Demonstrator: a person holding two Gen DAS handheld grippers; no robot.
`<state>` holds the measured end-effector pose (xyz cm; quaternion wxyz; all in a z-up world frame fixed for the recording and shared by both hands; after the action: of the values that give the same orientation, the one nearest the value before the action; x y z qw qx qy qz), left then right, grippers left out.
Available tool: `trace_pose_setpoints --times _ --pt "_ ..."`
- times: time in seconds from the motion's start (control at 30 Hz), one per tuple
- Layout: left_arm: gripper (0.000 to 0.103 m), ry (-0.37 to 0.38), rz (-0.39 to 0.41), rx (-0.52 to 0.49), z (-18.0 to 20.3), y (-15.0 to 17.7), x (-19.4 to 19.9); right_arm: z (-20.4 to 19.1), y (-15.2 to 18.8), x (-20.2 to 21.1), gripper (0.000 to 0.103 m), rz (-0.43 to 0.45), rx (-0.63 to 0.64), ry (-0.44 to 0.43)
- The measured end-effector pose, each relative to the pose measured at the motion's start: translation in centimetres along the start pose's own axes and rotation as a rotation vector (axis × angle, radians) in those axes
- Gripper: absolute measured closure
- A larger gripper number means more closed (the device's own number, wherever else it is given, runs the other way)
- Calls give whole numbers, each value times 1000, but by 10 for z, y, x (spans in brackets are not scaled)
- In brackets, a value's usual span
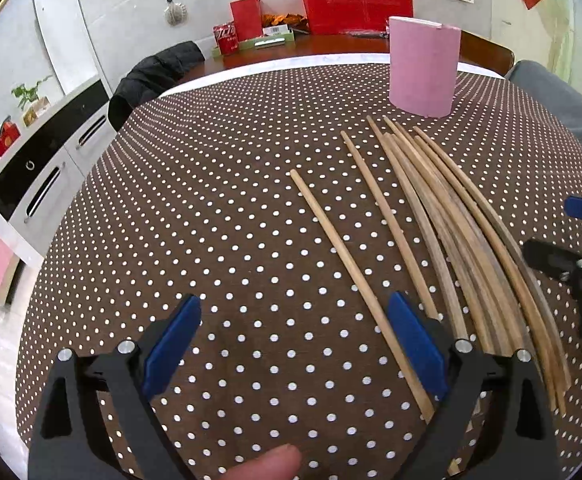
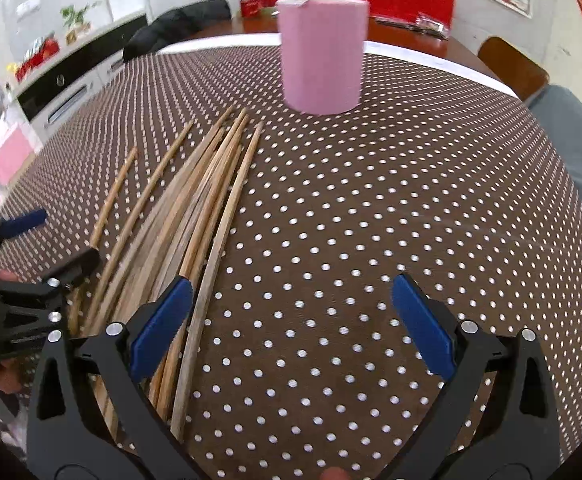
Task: Organize utensils
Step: 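Lower the left tool onto one wooden chopstick and close it while the right tool grasps another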
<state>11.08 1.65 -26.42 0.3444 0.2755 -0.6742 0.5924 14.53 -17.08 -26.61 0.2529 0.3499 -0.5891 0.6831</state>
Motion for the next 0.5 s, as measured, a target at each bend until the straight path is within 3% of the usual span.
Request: trace_pose_setpoints --times 0.17,0.23,0.37,0.5 --pt "10 28 -8 15 -7 -1 5 -6 1 -4 6 -26 57 44" --pt "10 25 -9 5 -10 -2 5 -9 -1 -5 14 -26 75 54" --pt "10 -10 -26 -6 -18 -12 0 -9 -8 -3 44 -50 79 49" --pt "10 -8 -46 -32 -18 -27 -8 -11 -27 -17 46 -85 81 16"
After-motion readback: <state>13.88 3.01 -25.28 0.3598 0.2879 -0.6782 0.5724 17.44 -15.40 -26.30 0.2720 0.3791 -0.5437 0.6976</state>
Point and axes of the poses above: each gripper's, at about its wrist camera, not at the fingertips, and x roughly against the way its jaws point, z to its right, y to its underside, the point moved 7 cm from there along -x, roughly the way its jaws point, and after that the axes turned 7 degrees about y, right-handed, at the moved point
